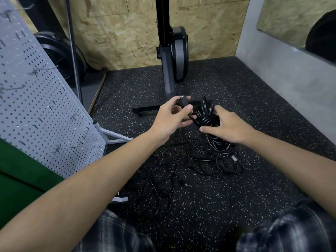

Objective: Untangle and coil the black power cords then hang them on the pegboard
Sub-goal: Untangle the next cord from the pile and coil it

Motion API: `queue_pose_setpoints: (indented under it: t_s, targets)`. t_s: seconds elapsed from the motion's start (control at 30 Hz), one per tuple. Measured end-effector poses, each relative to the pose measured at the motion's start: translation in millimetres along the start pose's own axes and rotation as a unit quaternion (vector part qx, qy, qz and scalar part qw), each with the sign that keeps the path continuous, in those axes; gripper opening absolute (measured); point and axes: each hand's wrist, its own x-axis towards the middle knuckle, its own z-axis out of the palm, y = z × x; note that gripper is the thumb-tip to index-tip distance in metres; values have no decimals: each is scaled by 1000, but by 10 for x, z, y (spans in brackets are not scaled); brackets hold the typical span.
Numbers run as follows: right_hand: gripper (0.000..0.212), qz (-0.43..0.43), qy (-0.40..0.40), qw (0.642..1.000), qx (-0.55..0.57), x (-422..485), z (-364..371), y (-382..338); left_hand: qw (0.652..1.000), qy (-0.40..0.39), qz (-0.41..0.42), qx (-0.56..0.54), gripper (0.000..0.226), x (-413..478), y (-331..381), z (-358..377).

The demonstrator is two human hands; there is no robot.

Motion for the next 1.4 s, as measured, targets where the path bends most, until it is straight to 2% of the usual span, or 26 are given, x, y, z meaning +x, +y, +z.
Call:
queue_pose_setpoints:
  t_s: [0.17,0.23,0.43,0.57,0.67,0.8,1.03,1.3,1.4]
  targets:
    - [67,-3,2,994,106,41,-68,108,995,50,-58,-60,37,71,-26,-38]
    - [60,-8,5,987,163,26,-86,99,994,65,-64,-56,40,90,-22,-77]
    - [53,-31,7,971,237,5,-74,0,998,35,-10,58,28,92,-2,-89]
    - [51,-30,20,956,291,4,-60,-24,989,27,32,142,29,90,-49,-41]
    - [53,-62,15,963,262,-11,-57,-17,981,54,37,181,25,101,-62,-55]
    - [56,-112,-2,976,188,-40,-71,-36,982,102,33,156,22,88,-14,-100]
    - [67,-147,-23,978,148,-52,-48,-56,986,100,35,130,15,79,-5,-159]
    - [63,-150,-21,974,170,-48,-57,-40,981,92,13,169,11,110,-47,-121]
    - [48,-142,-28,976,161,-27,-44,-14,979,105,4,176,13,103,-46,-103]
